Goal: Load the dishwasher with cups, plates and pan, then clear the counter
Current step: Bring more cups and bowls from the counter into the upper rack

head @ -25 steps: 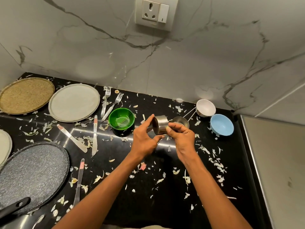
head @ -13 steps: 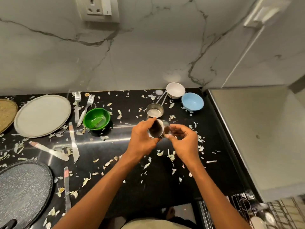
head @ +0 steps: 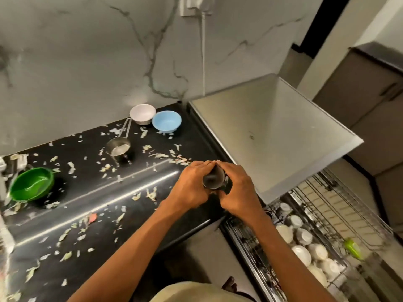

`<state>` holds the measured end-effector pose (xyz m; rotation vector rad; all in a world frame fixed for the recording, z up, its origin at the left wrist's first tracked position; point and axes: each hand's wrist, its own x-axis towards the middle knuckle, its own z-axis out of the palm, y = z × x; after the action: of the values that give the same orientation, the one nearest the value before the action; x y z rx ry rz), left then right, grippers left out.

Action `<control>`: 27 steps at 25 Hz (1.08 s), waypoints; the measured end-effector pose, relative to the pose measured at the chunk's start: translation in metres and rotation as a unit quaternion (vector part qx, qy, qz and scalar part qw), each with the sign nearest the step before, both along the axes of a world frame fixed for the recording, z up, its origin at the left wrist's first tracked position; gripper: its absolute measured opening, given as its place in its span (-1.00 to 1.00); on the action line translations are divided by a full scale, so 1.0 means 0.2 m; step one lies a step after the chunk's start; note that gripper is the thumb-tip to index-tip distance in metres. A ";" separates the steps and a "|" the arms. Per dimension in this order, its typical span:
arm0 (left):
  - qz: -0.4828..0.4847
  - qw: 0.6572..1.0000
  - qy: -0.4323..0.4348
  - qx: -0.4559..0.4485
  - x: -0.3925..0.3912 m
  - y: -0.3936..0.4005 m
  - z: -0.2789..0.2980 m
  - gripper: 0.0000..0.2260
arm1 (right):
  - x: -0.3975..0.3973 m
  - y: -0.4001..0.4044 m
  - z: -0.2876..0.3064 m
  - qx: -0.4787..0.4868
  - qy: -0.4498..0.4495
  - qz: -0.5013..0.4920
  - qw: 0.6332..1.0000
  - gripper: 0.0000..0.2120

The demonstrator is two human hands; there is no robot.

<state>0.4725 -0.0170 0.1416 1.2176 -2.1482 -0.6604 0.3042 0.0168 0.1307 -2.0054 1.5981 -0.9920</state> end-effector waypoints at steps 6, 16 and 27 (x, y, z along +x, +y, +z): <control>-0.064 0.996 0.027 0.050 -0.66 0.18 -0.12 -0.33 | -0.68 0.27 -0.06 0.023 0.029 -0.079 0.996 -0.37; -0.205 0.974 -0.038 0.085 -1.44 0.28 -0.28 -0.37 | -1.43 0.67 -0.21 0.049 -0.023 -0.263 0.963 -0.36; -0.346 0.929 -0.111 0.074 -2.04 -0.05 -0.53 -0.51 | -1.82 0.64 -0.30 0.070 -0.091 -0.390 0.914 -0.38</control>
<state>0.0636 -0.0274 0.0354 0.5880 -2.7825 -1.0245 -0.0606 0.1442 0.0710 -1.1136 2.3279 -1.2248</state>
